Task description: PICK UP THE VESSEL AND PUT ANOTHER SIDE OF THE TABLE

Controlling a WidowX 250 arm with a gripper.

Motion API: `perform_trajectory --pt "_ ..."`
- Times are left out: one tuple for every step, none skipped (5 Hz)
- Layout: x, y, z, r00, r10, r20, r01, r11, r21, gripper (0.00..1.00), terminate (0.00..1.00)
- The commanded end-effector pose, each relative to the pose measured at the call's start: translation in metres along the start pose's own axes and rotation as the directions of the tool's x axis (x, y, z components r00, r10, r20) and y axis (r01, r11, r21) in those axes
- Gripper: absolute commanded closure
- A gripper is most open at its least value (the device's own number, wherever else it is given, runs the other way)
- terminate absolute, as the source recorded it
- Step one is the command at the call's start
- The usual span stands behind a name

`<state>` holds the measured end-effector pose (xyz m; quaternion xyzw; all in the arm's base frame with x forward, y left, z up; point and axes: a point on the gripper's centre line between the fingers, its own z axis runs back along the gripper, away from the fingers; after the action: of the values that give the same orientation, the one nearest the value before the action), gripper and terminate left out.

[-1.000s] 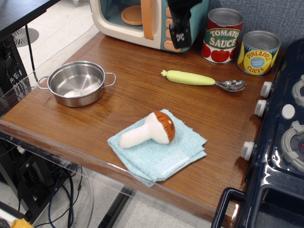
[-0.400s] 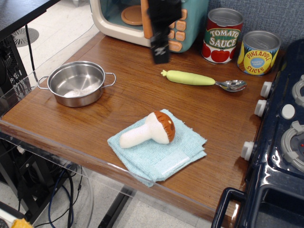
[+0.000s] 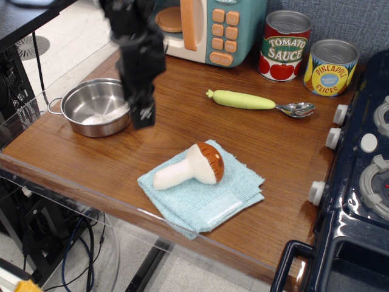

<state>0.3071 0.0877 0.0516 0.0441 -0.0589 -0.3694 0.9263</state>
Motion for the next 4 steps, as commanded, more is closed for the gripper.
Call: perform_trajectory --pt "-0.025 0.015 0.001 0.994 0.11 -0.014 -0.109 0.991 0.074 0.0 0.0" --pt "-0.031 0.022 -0.003 0.991 0.134 -0.027 -0.131 0.987 0.094 0.0 0.0" --pt "-0.034 0.026 -0.013 0.984 0.16 -0.074 -0.155 0.985 0.071 0.0 0.0" --pt "-0.036 0.023 -0.021 0.977 0.172 -0.124 -0.168 0.985 0.048 1.0 0.0"
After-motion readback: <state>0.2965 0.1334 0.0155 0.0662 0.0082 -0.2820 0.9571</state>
